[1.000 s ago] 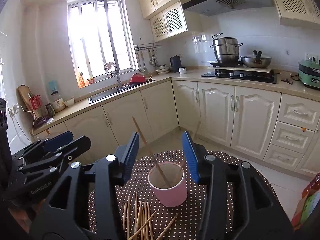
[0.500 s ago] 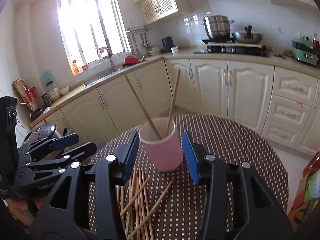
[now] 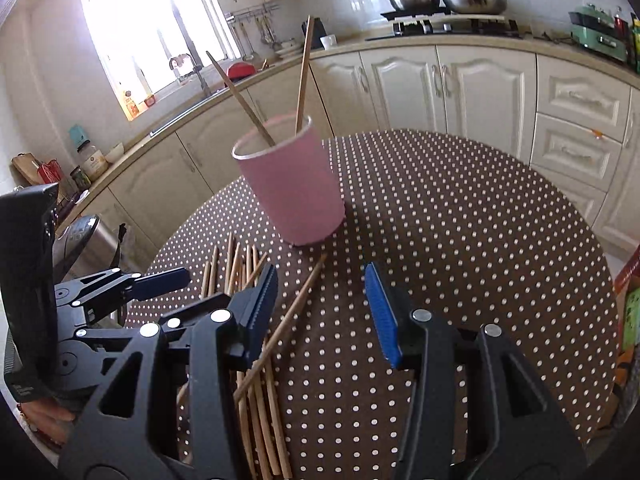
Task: Organize utensils
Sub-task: 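Move both tools back to the pile and grasp a chopstick with the left gripper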
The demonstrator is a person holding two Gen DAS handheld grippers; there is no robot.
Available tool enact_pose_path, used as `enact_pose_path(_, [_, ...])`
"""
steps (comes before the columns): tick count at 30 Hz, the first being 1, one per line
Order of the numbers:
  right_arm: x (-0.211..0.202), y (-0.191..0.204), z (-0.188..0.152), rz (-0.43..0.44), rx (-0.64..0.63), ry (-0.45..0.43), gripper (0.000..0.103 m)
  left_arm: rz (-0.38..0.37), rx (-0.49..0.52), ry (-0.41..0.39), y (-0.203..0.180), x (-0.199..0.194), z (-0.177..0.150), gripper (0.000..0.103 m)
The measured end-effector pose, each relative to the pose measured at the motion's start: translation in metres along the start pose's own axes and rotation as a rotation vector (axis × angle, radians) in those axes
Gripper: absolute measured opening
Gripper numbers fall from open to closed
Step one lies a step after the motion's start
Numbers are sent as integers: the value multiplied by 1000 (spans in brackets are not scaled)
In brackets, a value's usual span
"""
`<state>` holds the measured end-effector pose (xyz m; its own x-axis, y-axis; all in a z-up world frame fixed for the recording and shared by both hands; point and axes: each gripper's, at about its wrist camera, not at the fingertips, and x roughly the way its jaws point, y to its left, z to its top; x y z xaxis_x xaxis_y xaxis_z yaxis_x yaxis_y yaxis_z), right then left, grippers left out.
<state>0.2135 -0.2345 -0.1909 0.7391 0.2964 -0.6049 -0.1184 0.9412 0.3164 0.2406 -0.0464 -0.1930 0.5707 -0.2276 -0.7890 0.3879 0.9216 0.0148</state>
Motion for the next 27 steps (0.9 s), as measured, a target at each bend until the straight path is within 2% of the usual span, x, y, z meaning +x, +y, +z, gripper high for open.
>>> enact_pose_path(4, [8,-5,-8,11,11,26,46,7,14,36,-5,16,-2,41])
enact_pose_path(12, [22,-3,-18,27,11,77,46,4,3,92,-2,38,-2,13])
enact_pose_path(20, [41,1,-19,48,22,154,46,-4,-8,107,-1,47,1,6])
enact_pose_path(27, [64,11,-16,35,17,224,46,-7,-48,78,12,43,10,6])
